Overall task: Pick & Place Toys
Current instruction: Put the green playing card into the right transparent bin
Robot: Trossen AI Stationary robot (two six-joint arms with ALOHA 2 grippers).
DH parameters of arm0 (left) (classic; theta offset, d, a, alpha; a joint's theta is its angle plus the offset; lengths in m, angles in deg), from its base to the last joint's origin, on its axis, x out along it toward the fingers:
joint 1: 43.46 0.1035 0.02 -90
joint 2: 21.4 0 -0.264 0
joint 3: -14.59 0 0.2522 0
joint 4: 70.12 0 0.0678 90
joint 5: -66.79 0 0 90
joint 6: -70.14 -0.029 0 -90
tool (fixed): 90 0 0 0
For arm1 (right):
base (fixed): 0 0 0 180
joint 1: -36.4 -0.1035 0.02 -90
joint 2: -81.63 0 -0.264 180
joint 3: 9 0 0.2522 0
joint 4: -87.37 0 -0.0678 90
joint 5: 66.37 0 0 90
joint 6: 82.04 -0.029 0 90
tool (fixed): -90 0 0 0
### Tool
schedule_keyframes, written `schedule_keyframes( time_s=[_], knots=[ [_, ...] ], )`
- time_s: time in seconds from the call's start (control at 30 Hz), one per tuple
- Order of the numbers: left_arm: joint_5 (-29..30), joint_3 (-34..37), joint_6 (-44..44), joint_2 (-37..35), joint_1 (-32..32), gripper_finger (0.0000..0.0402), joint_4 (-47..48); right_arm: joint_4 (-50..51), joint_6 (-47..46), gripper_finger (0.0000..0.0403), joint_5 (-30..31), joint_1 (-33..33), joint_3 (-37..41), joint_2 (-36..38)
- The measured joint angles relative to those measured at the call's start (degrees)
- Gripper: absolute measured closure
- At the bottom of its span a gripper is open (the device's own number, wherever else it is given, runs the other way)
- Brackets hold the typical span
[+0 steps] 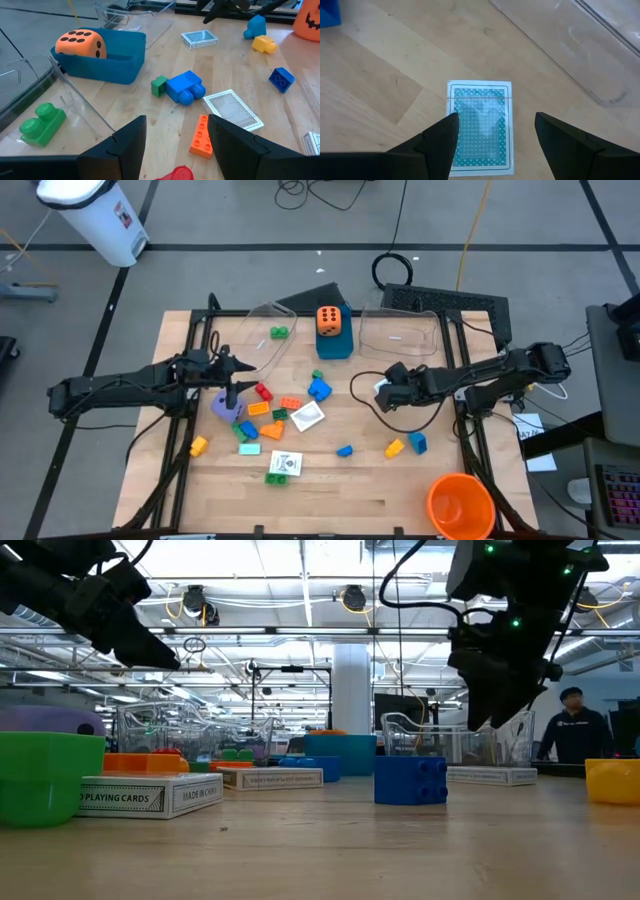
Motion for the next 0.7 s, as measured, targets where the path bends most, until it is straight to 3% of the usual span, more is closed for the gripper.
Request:
schedule_keyframes(
  time_s=[0.37, 0.7],
  knots=[
    [0.0, 0.0, 0.01, 0.0, 0.0, 0.0188, 0.38, -0.3, 0.99, 0.0142, -0.14, -0.13, -0.02, 0.0],
    [0.0, 0.0, 0.02, 0.0, 0.0, 0.0188, 0.31, -1.77, 1.27, 0.0058, -2.79, -0.13, -0.04, 0.01]
  ],
)
